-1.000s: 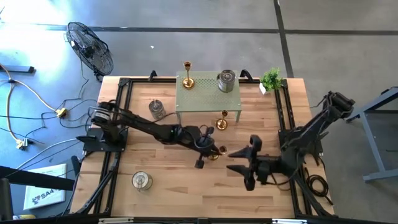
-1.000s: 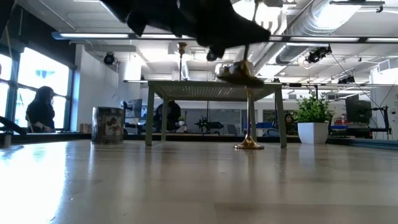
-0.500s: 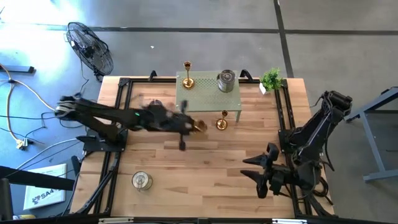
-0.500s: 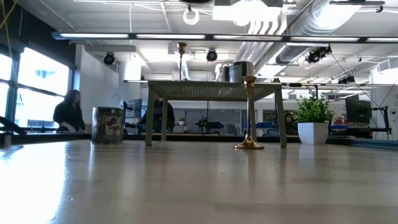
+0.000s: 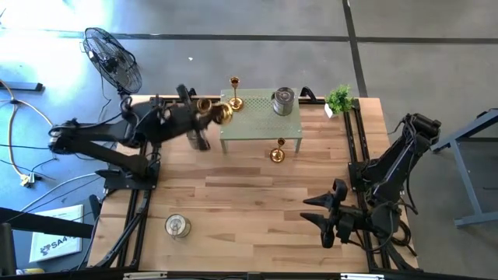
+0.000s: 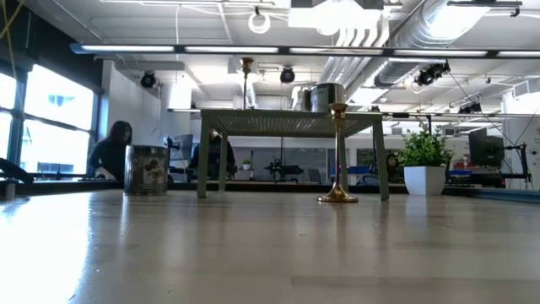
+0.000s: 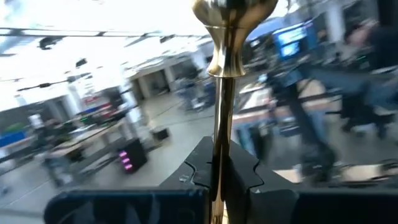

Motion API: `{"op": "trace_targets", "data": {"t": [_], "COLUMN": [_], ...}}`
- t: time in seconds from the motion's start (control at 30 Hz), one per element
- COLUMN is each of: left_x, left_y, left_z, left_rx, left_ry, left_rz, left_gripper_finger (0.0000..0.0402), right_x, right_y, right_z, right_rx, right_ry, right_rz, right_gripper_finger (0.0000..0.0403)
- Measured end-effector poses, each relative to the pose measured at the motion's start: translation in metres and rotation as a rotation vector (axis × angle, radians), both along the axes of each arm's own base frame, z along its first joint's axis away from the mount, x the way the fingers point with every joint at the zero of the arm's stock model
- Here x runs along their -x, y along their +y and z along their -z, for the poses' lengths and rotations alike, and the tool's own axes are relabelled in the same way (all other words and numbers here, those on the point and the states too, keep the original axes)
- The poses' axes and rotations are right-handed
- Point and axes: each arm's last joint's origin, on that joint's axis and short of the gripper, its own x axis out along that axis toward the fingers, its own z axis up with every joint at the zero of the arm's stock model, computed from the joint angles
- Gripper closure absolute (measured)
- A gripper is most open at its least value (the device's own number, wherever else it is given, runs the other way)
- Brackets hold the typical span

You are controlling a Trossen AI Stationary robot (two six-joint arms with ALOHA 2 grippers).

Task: Pick & Place candle stick holders
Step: Put the bottom gold candle holder on the shelf aligned with the other gold candle holder

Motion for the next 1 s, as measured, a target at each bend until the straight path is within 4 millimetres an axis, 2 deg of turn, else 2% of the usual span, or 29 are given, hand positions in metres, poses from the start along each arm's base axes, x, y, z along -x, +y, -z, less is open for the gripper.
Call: {"op": "trace_targets", "data": {"t": [0.1, 0.2, 0.3, 0.43, 0.6, 0.73, 1.0], "left_x": [0.002, -0.003, -0.012, -0.022, -0.025, -0.029, -0.048], "left_y": [0.025, 0.051, 0.073, 0.094, 0.105, 0.107, 0.115], "left_z": [0.003, 0.015, 0.036, 0.072, 0.112, 0.142, 0.175], "left_rx": [0.052, 0.137, 0.215, 0.284, 0.306, 0.341, 0.360], "left_ry": [0.013, 0.017, 0.020, 0.009, -0.020, 0.038, 0.075], "left_rz": [-0.080, -0.025, 0.083, 0.114, 0.164, 0.147, 0.164], "left_gripper_finger": [0.0396, 0.0396, 0.0396, 0.0396, 0.0396, 0.0396, 0.0396], "right_x": [0.000, 0.000, 0.000, 0.000, 0.000, 0.000, -0.006], "right_y": [0.000, 0.001, 0.001, 0.001, 0.001, 0.001, -0.004], "right_z": [0.000, 0.001, 0.002, 0.006, 0.009, 0.009, 0.011], "right_rx": [-0.010, -0.017, -0.019, -0.022, -0.016, -0.013, 0.004], "right_ry": [-0.002, -0.001, 0.009, 0.028, 0.046, 0.047, 0.062], "right_rz": [-0.003, -0.018, -0.023, -0.027, -0.024, -0.024, -0.014], "right_gripper_finger": [0.0221, 0.0222, 0.0222, 0.0222, 0.0222, 0.0222, 0.0222]}}
